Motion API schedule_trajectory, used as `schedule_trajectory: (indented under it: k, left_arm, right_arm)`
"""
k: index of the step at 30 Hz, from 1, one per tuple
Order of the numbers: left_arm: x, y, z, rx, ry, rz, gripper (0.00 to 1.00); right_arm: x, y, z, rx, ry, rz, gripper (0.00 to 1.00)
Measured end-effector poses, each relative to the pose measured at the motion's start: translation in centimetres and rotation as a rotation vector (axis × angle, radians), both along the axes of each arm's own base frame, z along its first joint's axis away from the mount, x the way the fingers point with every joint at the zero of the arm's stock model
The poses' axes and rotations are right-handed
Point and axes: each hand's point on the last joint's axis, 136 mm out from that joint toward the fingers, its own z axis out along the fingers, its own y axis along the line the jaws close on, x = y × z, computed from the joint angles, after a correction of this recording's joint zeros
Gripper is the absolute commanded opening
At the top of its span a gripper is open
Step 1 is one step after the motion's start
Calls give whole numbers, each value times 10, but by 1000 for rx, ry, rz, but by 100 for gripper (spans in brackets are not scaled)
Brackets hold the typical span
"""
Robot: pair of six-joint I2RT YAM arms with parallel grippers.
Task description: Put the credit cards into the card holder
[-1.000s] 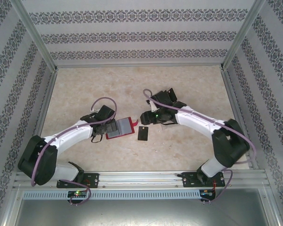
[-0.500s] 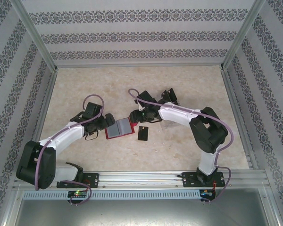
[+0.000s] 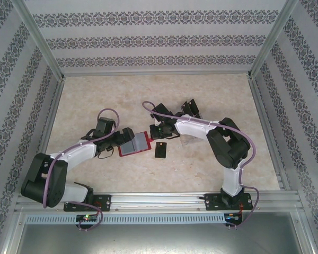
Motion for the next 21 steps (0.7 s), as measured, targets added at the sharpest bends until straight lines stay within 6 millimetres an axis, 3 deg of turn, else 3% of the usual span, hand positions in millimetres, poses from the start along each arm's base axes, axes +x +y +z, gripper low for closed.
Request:
schedule_trajectory:
  k: [7,15,21]
  left_arm:
    - [4,-2,-5,-3,2,-3,100]
    - [2,10,9,32,-64,32,100]
    - [0,10,-1,46,-35,25,100]
  right_arm:
    - [0,0,-1,3,-2,0,0]
    - [1,2,0,9,-5,1,0]
    - [1,2,-1,13,-1,2,0]
